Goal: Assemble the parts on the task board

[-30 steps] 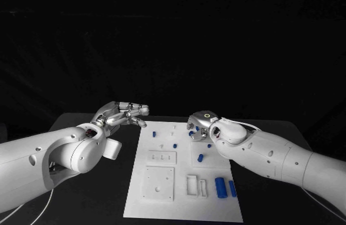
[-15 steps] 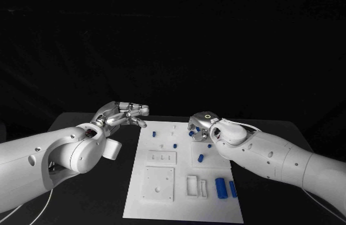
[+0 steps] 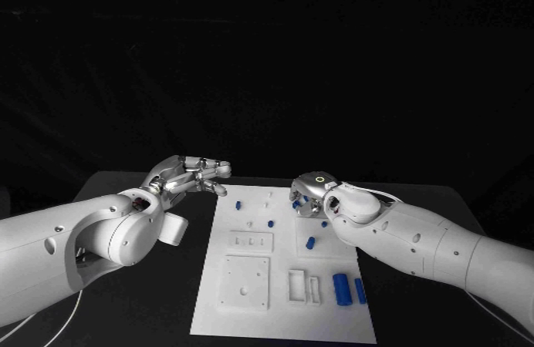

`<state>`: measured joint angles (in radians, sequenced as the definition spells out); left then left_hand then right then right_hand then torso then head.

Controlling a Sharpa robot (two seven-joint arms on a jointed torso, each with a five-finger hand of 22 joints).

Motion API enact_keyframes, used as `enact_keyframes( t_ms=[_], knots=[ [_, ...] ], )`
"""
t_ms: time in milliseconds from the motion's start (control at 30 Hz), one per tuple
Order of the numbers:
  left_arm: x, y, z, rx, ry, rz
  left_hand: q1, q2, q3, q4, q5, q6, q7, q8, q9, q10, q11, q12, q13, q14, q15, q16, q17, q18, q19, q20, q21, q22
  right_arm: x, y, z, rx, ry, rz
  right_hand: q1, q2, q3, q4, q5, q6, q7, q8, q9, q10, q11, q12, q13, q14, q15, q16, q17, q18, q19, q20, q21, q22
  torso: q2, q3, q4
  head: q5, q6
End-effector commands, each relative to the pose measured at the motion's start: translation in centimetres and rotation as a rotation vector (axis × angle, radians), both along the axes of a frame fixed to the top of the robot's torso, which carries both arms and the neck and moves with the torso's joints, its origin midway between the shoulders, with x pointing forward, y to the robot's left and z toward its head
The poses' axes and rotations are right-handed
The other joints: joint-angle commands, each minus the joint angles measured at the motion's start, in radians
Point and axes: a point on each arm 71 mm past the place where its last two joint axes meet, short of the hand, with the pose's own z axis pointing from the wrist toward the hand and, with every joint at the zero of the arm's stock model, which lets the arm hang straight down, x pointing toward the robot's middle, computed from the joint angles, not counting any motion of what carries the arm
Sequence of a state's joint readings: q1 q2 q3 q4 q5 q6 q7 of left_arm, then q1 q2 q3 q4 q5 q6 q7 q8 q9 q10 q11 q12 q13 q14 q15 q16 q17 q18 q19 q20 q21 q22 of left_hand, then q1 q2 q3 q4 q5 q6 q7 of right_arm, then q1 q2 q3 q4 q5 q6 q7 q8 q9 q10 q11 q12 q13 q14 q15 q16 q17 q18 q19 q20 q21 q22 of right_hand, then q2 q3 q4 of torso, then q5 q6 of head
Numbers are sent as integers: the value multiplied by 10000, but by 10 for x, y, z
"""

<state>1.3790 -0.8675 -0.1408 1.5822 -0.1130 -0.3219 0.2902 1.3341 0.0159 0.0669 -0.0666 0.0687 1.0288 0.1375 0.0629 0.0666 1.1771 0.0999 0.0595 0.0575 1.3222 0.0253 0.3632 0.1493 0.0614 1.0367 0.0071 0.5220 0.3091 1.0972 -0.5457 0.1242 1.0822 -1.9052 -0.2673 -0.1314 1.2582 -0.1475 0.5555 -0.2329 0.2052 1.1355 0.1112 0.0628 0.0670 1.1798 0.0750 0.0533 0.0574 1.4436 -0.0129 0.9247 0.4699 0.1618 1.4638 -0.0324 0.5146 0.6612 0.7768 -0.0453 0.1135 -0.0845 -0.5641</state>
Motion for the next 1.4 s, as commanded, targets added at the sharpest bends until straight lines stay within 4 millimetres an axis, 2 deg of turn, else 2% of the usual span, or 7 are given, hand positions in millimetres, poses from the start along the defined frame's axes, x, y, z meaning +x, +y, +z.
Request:
enact_keyframes(
  t_ms=[33, 233, 333, 667, 933, 1200, 1400],
  knots=[
    [-1, -2, 2, -26, -47, -210, -97, -3, -74, -3, 30, -39, -5, 5, -11, -65, -28, 1, 16, 71, 24, -43, -11, 19, 66, 33, -68, -9, 0, 2, -1, -27, -51, 68, -67, -52, 84, -10, -74, 105, -12, 2, -1, 130, 4, 39, 4, -43, -42, 53, 16, 16, 58, -53, -46, 63, 24, -5, 7, 23, -11],
    [-1, -1, 3, -20, -48, -213, -97, -3, -74, -3, 30, -39, -5, 5, -11, -65, -28, 1, 16, 71, 24, -43, -11, 19, 66, 33, -68, -9, 0, 1, -3, -45, -38, -2, -10, 58, 142, -11, -200, 350, -58, 9, 16, 555, -115, 40, 12, -48, -126, 75, 43, -24, 69, -123, -16, 184, 38, -21, 0, 36, -26],
    [0, -1, 3, -14, -50, -208, -97, -3, -74, -3, 30, -39, -5, 5, -11, -65, -28, 1, 16, 71, 24, -43, -11, 19, 66, 33, -68, -9, 0, 0, -4, -69, -48, -35, 11, 80, 364, -52, -409, 409, -64, 1, 13, 628, -132, 38, 12, -57, -146, 71, 60, -131, 86, -170, 155, 433, 38, -25, -9, 42, -31],
    [1, -1, 3, 40, -42, -237, -95, 4, -86, 8, 21, -50, 1, 4, -12, -78, -23, 3, 16, 68, 28, -61, -10, 17, 75, 36, -86, -38, 0, 0, -3, -43, -208, -67, 63, 117, 480, -47, -541, 511, -89, 4, 18, 742, -167, 41, 15, -52, -166, 53, 89, -153, 17, -188, 220, 901, 64, -59, -20, 12, -35],
    [2, -1, 3, 65, -22, -221, -95, 4, -86, 8, 21, -50, 1, 4, -12, -78, -23, 3, 16, 68, 28, -61, -10, 17, 75, 36, -86, -38, -2, 2, 6, 540, -1036, -60, 254, 348, 702, 30, -1496, 1145, -255, 21, 103, 1458, -403, 44, 29, -67, -361, 83, 152, -341, -37, -373, 807, 1645, 50, -45, 9, 6, -29],
    [3, -1, 3, 67, -22, -221, -86, 22, -91, 9, 8, -49, 0, 5, -11, -83, -22, 3, 16, 67, 30, -69, -9, 20, 85, 39, -98, -58, -6, 11, 16, 1237, -1879, -83, 348, 326, 661, 83, -1510, 1321, -299, 11, 113, 1651, -468, 52, 34, -49, -421, 24, 213, -414, -179, -458, 963, 2169, 59, -60, -1, 25, 23],
    [3, -2, 3, 63, -19, -249, -75, 30, -85, 1, 10, -49, 0, 4, -12, -82, -22, 3, 16, 68, 29, -69, -9, 20, 85, 38, -99, -61, -7, 20, 19, 1471, -2145, -142, 361, 287, 702, 119, -1513, 1351, -308, 11, 104, 1661, -472, 50, 33, -45, -421, -13, 250, -419, -173, -459, 864, 2420, 70, -57, 25, 39, 44]
  ],
)
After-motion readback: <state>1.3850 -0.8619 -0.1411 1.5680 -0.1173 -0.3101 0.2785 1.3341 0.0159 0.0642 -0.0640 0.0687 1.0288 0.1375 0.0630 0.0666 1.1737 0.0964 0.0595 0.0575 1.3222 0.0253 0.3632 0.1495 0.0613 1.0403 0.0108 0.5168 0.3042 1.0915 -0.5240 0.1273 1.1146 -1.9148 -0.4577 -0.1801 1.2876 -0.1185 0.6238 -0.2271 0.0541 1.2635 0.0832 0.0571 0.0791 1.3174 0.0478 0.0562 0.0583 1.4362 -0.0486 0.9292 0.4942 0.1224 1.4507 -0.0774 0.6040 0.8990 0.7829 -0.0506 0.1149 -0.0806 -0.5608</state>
